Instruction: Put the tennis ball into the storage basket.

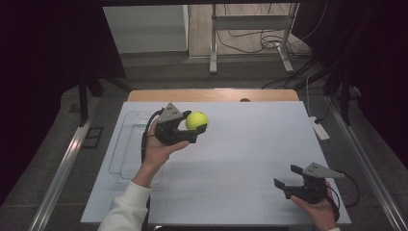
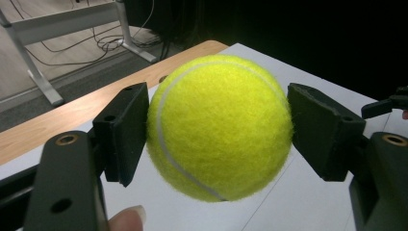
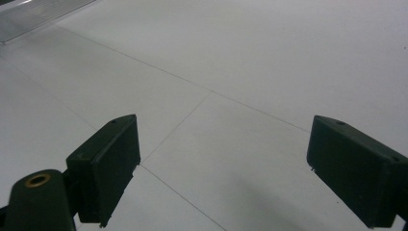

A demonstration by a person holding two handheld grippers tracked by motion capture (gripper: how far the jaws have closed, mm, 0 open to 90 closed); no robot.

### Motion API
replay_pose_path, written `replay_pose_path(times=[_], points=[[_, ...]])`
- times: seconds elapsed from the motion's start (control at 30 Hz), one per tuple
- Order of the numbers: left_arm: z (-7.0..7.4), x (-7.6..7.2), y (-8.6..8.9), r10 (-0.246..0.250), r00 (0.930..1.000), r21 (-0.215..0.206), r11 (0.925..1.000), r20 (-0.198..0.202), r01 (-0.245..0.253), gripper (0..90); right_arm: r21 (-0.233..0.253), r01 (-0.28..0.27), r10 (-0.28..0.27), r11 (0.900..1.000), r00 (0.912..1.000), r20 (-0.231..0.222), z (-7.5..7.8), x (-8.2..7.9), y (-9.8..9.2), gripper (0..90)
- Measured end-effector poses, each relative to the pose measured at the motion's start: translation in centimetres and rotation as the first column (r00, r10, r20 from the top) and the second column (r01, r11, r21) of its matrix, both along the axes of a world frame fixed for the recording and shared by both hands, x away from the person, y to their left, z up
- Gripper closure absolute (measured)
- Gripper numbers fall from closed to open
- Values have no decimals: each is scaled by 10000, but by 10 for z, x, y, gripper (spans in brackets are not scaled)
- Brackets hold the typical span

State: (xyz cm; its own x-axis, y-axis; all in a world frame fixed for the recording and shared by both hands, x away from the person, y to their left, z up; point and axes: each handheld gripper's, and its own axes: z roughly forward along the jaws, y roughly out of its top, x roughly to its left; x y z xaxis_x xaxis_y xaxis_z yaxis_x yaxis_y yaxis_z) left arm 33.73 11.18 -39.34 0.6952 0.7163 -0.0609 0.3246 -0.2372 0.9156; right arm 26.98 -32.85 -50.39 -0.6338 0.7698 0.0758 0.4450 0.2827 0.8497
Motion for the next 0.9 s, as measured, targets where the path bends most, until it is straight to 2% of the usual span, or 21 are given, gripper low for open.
replay_pose_path(times=[0.6, 0.9], points=[[-2, 7, 14, 500, 9987, 71, 9987, -79, -500, 266, -35, -31, 31, 10000, 10000, -12, -1, 0, 1, 115], [-2, 9, 21, 656, 9978, -44, 9978, -78, -656, 267, -44, -27, 27, 10000, 10000, -15, -1, 0, 1, 115]])
